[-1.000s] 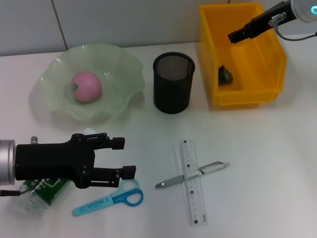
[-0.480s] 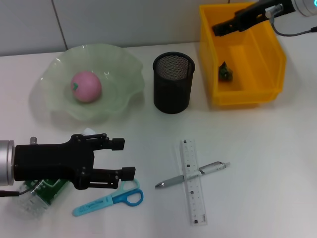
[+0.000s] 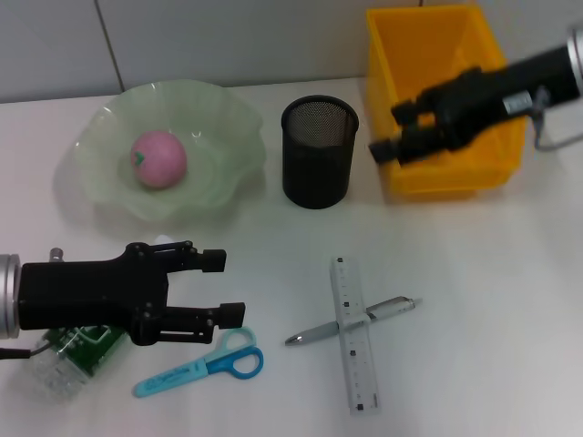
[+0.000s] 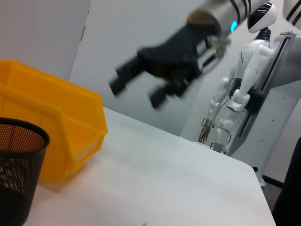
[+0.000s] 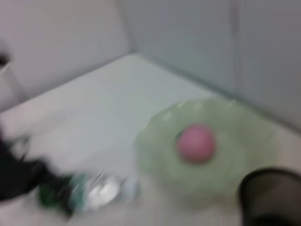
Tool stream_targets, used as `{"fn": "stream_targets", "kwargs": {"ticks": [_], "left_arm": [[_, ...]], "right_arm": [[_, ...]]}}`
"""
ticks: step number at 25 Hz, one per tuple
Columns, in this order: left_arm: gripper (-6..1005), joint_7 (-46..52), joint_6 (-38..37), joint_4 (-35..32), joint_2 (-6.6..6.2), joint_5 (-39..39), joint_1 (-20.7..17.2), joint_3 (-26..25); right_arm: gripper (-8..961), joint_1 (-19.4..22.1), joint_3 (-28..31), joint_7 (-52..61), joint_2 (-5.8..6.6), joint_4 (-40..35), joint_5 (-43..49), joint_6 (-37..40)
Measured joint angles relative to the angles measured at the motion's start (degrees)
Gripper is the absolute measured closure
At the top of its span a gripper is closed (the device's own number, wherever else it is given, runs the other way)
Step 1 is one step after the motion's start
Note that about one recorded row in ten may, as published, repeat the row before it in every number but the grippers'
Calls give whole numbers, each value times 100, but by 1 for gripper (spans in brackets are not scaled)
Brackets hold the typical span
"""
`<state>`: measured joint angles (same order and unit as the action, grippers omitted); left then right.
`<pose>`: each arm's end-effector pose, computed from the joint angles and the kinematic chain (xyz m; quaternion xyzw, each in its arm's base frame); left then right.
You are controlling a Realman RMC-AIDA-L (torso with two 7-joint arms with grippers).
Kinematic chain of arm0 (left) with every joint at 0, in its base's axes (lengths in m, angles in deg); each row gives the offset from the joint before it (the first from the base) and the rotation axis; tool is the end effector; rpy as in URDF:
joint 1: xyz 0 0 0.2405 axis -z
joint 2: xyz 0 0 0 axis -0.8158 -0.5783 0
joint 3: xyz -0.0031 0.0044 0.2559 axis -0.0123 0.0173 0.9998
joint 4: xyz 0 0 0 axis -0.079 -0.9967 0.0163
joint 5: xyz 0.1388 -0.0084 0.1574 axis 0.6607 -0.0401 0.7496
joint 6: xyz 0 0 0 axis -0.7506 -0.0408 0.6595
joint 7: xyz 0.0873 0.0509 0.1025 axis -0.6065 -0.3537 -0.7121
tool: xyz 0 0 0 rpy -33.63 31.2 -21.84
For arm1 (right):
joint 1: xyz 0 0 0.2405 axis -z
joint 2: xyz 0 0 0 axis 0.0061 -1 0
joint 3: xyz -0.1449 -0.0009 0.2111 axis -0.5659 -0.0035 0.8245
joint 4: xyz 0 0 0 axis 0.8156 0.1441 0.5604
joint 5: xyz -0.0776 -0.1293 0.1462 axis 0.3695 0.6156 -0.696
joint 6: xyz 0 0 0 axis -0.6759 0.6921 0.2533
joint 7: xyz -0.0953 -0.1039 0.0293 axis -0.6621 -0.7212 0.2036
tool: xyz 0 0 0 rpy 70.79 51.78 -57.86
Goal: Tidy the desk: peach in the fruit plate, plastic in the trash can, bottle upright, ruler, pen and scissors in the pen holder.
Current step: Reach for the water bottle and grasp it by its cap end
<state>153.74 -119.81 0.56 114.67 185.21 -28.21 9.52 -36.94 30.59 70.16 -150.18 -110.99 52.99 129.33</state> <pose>-0.2389 0.3010 -0.0026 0.9490 0.1960 0.2470 0.0002 0.1634 0.3767 0.0790 -0.9558 0.2427 0.0839 0.1431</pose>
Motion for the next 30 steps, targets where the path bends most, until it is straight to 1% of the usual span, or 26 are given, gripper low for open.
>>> {"fn": "stream_targets", "kwargs": {"ticks": [1,2,3,4,5,6,7,8,9,11,12,13,14,15,17,20,21,22,23,24,26,30], "left_arm": [[175,7,-15,0,-4,15,1,0],[176,7,-15,0,-4,15,1,0],[176,8,-27,0,-5,23,4,2],[176,8,-27,0,-5,23,4,2],[176,8,-30,0,-5,23,5,2],[176,9,-32,0,-5,24,6,2],[176,9,-32,0,-5,24,6,2],[176,10,-37,1,-5,26,13,1],[177,10,-37,1,-5,26,13,1],[177,27,-41,21,-5,28,49,2],[177,27,-41,21,-5,28,49,2],[177,43,-43,28,-5,29,55,2],[177,71,-48,31,-5,30,61,2],[177,71,-48,31,-5,30,61,2],[178,79,-45,38,-4,31,61,2],[178,80,-23,48,1,38,61,2],[178,80,-19,48,3,40,62,2],[178,80,-9,48,5,41,62,2],[179,80,0,48,7,42,62,2],[179,80,5,49,7,42,62,2],[179,81,31,48,8,44,61,2],[180,246,137,-197,22,152,59,1]], "right_arm": [[191,89,11,-484,49,278,-68,233],[191,89,11,-484,49,278,-68,233],[191,179,65,-1020,67,604,-104,368],[191,179,65,-1020,67,604,-104,368],[191,224,107,-1304,69,787,-109,415],[191,285,259,-1876,66,1166,-124,432],[191,285,259,-1876,66,1166,-124,432],[191,316,551,-2495,40,1663,-135,406],[191,316,551,-2495,40,1663,-135,406],[191,312,1019,-3247,25,2417,-148,366],[191,312,1019,-3247,25,2417,-148,366],[191,309,1167,-3469,25,2660,-153,349],[191,313,1414,-3863,28,3065,-188,326],[191,326,1539,-4107,26,3260,-217,307],[191,342,1611,-4271,19,3396,-241,278],[191,388,1745,-4663,-32,3758,-284,152],[191,415,1762,-4849,-86,3934,-288,69],[191,415,1762,-4849,-86,3934,-288,69],[191,449,1765,-4958,-137,4014,-288,23],[191,449,1765,-4958,-137,4014,-288,23],[191,476,1768,-5024,-180,4058,-288,5],[191,484,1761,-5026,-185,4101,-288,-34]]}}
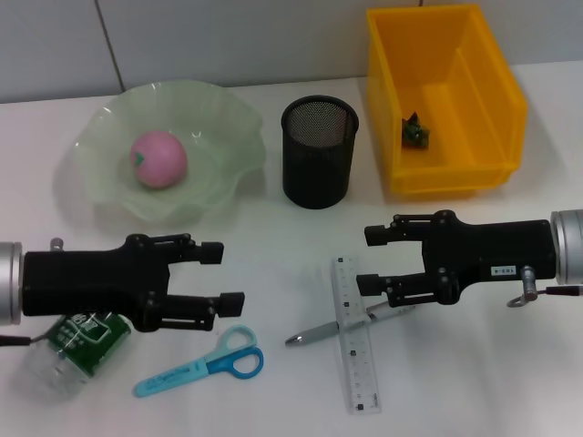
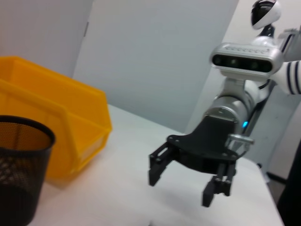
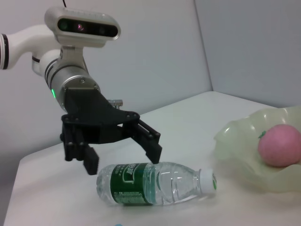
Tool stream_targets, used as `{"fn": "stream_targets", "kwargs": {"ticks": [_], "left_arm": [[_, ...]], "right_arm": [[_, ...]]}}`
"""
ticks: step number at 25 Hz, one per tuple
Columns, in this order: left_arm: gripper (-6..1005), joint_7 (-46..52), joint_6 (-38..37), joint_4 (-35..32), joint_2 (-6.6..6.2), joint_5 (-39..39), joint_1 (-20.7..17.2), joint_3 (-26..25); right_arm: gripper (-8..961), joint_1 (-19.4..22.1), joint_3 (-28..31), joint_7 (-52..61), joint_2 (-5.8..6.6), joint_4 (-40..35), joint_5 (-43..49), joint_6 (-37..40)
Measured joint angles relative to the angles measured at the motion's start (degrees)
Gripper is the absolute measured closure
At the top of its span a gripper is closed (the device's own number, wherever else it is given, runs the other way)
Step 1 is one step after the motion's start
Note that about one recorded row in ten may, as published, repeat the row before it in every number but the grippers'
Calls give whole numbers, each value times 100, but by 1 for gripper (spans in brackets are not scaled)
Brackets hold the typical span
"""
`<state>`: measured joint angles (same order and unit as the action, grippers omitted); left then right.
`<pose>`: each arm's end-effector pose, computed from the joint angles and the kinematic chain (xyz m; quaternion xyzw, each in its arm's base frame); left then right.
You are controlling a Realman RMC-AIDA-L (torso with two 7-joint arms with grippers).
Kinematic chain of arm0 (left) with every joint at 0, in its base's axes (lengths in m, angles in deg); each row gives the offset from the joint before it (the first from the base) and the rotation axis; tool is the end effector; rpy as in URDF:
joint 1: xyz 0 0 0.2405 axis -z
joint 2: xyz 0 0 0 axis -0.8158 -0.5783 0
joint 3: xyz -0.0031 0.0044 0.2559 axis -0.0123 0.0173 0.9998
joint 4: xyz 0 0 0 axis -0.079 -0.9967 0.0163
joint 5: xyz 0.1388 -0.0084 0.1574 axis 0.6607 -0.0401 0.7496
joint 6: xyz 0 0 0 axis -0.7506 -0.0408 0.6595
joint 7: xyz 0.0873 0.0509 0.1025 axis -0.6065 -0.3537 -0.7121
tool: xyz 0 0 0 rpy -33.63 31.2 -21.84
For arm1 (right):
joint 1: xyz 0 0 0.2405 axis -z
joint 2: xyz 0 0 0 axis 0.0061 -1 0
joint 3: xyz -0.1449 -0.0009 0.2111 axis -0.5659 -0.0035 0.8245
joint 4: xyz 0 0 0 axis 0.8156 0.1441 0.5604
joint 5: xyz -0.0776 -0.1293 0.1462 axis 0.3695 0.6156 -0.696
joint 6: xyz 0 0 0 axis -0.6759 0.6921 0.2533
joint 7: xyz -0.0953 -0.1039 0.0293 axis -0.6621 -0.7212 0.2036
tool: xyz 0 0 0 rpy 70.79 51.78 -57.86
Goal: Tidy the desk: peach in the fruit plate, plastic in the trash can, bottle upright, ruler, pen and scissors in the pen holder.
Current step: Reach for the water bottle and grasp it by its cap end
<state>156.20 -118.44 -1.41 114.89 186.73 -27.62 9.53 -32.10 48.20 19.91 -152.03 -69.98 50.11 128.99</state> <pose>-0.2352 0.3079 -0.0019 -0.9521 -0.2008 -0.2306 0.0069 0.2675 0.3152 -0.0055 -0.9524 0.1755 0.2360 0.0801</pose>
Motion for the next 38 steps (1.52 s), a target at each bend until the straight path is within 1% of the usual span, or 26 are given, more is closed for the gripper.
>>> {"fn": "stream_targets", "kwargs": {"ticks": [4,5,6,7,10,11,12,15,16,17,18,19,21,22,23,28,38], "left_arm": [[180,689,396,-618,38,570,57,0],[180,950,485,-835,50,802,104,0],[181,1441,546,-1178,63,1184,219,0],[181,1441,546,-1178,63,1184,219,0],[181,2363,534,-1726,64,1965,500,0],[181,2916,461,-1980,62,2447,697,1],[181,2916,461,-1980,62,2447,697,1],[182,3577,298,-2225,77,3149,1014,29],[182,3962,152,-2255,128,3682,1286,42],[182,3962,152,-2255,128,3682,1286,42],[182,4245,25,-2209,191,4113,1531,42],[182,4245,25,-2209,191,4113,1531,42],[183,4655,-44,-2039,227,4509,1831,93],[183,4655,-44,-2039,227,4509,1831,93],[183,4859,-26,-1903,228,4589,1972,103],[184,5116,86,-1676,223,4668,2135,114],[185,5338,235,-1538,216,4868,2174,116]], "right_arm": [[191,11,-1,3,-2,31,0,-68],[191,16,0,3,-2,34,0,-85],[191,24,0,13,-3,35,0,-121],[191,24,0,13,-3,35,0,-121],[191,50,3,57,4,21,0,-143],[191,80,7,98,15,-2,0,-135],[191,80,7,98,15,-2,0,-135],[191,105,15,116,30,-12,0,-131],[191,106,21,116,38,-21,0,-134],[191,106,21,116,38,-21,0,-134],[191,104,39,116,43,-50,0,-134],[191,104,39,116,43,-50,0,-134],[191,99,83,116,52,-82,0,-113],[191,99,83,116,52,-82,0,-113],[191,89,91,115,60,-85,0,-99],[191,62,42,66,67,-115,0,-86],[191,-3,32,51,68,-143,1,-76]]}}
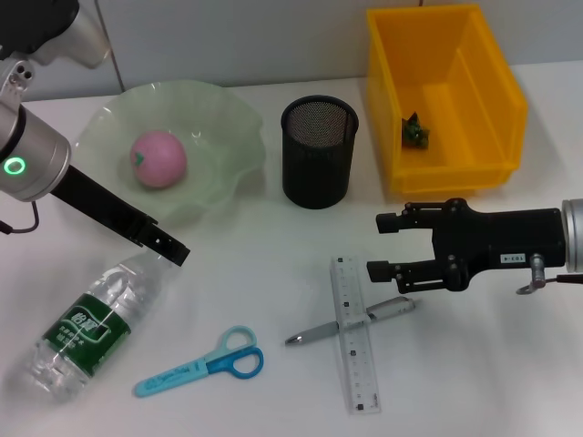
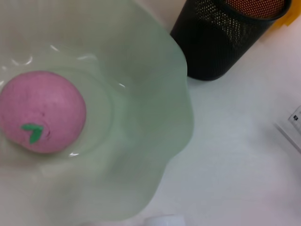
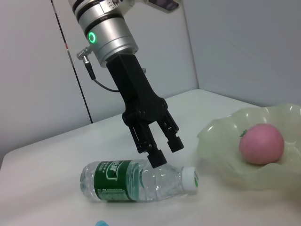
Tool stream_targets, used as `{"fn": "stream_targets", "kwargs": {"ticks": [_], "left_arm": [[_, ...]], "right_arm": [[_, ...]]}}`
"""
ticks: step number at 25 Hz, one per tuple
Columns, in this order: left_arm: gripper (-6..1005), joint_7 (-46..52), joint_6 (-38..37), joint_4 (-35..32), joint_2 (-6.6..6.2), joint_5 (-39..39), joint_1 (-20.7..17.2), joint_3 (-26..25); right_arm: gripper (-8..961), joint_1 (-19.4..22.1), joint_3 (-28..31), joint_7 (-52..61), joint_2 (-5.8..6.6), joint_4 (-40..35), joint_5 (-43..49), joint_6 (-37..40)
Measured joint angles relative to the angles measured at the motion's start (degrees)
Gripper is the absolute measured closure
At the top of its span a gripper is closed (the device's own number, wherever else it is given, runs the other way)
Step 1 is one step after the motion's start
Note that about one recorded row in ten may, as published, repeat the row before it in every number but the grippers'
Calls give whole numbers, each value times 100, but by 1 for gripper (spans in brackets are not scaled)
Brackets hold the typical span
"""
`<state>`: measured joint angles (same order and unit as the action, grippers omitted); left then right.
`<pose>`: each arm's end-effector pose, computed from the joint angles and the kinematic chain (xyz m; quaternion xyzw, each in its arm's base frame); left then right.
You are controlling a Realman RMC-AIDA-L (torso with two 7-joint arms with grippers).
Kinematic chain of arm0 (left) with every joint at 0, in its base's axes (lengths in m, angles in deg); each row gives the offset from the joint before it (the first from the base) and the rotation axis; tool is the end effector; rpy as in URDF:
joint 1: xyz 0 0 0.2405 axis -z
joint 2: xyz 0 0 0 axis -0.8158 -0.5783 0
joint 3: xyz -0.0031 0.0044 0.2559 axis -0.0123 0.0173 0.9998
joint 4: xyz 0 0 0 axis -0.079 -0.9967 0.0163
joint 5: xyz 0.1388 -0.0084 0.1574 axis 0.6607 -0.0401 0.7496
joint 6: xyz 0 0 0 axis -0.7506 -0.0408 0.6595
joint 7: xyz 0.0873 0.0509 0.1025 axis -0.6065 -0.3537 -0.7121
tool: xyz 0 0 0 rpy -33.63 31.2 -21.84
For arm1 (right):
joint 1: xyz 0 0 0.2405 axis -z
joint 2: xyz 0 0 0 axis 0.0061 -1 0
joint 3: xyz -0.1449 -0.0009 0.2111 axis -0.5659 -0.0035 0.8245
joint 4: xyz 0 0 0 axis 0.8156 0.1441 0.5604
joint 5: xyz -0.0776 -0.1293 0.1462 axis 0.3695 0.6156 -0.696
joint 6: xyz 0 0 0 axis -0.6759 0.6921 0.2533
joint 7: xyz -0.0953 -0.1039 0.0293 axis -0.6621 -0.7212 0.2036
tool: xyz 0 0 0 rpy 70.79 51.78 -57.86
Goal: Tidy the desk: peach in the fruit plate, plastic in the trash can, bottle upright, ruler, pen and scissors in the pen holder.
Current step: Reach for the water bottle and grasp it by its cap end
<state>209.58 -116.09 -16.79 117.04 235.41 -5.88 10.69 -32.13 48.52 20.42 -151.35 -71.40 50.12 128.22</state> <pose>-0.1739 0.3923 0.0128 -0.9014 -0.3849 0.1519 0.1274 0.2704 0.3217 0.0040 -0.9537 0.1725 0.2258 0.0983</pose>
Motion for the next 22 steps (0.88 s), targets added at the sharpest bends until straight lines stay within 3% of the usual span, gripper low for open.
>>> {"fn": "stream_targets", "kwargs": {"ticks": [22], "left_arm": [[189,-63,698,720,13,262,153,101]], "right_arm": [[191,-4,36,-24,-34,0,0,-35]]}}
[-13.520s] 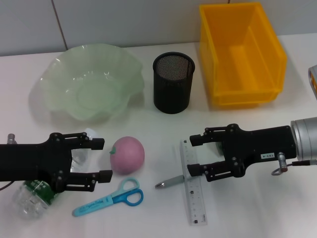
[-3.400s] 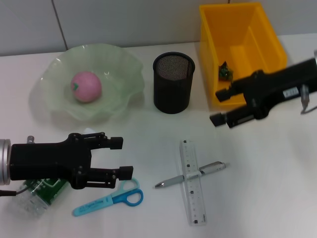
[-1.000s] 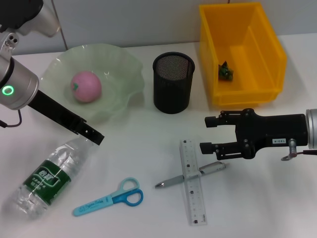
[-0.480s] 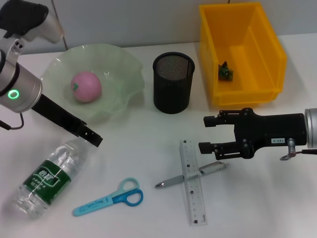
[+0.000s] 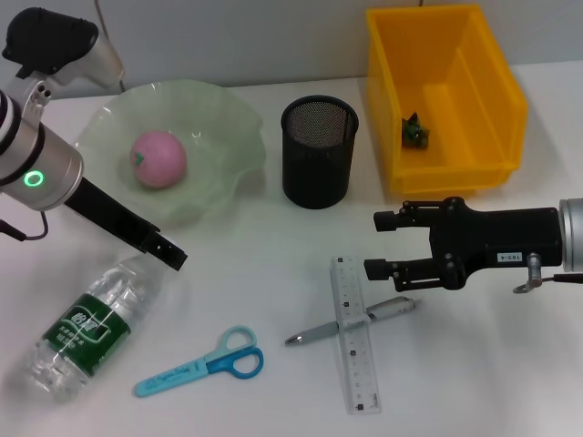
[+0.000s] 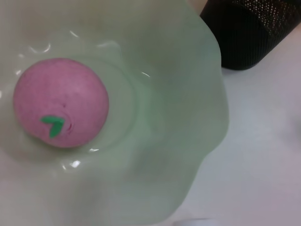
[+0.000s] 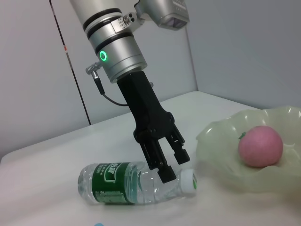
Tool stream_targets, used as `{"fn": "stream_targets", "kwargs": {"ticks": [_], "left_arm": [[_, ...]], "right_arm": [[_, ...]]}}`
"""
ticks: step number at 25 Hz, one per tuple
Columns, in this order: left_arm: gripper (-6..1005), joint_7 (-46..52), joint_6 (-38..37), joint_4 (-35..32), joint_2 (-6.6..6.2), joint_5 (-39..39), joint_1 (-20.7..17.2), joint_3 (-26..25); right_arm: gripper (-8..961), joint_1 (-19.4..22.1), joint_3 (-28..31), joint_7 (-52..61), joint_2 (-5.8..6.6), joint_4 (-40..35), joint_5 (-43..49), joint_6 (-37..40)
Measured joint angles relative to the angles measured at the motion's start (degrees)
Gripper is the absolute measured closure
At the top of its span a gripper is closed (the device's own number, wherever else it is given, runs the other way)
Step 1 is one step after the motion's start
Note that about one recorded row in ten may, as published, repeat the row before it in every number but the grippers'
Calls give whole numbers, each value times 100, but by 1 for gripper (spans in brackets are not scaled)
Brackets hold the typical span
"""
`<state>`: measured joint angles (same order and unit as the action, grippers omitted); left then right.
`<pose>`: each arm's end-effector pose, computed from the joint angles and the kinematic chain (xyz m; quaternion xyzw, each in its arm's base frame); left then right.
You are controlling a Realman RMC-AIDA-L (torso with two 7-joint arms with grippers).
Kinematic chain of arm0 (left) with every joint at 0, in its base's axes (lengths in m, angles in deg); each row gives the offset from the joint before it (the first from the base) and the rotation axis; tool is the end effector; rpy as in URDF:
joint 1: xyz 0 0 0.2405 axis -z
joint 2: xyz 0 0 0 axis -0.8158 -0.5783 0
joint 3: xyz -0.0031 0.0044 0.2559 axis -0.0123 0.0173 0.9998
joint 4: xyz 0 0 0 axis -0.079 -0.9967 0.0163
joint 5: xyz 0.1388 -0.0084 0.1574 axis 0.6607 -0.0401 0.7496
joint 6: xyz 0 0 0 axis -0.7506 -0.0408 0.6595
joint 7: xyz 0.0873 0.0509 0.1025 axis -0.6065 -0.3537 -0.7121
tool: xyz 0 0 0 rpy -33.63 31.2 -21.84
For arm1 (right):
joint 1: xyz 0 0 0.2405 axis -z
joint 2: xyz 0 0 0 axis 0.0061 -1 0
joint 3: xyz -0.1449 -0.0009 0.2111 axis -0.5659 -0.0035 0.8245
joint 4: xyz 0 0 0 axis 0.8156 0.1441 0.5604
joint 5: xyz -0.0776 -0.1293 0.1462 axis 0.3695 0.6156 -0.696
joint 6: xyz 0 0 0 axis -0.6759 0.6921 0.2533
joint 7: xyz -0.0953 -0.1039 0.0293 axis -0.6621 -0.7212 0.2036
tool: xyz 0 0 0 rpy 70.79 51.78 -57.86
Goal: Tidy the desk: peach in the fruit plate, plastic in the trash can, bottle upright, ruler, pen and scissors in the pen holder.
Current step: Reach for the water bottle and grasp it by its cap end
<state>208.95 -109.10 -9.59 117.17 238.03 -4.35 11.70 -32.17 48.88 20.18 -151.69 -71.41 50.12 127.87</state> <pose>-0.1885 0.4012 -0.0038 -0.8948 -0.3860 0.1708 0.1456 0.2698 0.3222 0.0023 -0.9529 0.1725 0.2280 0.1017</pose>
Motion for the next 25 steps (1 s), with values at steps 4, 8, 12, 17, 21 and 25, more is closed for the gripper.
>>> {"fn": "stream_targets", "kwargs": {"ticks": [4,8,12,17,21,25], "left_arm": [[189,-12,79,72,0,3,13,36],[190,-56,199,266,0,5,36,55],[190,-94,268,324,5,4,46,55],[191,-138,324,340,9,-8,30,55],[192,-158,334,419,9,-9,40,55],[192,-172,375,472,9,-4,48,55]], "right_arm": [[191,0,7,0,-2,0,0,-4],[191,0,13,0,-15,3,0,-9],[192,0,17,0,-19,19,0,-15],[192,0,17,1,-19,19,0,-15],[192,0,17,1,-19,20,0,-15],[192,0,17,6,-19,18,0,-14]]}}
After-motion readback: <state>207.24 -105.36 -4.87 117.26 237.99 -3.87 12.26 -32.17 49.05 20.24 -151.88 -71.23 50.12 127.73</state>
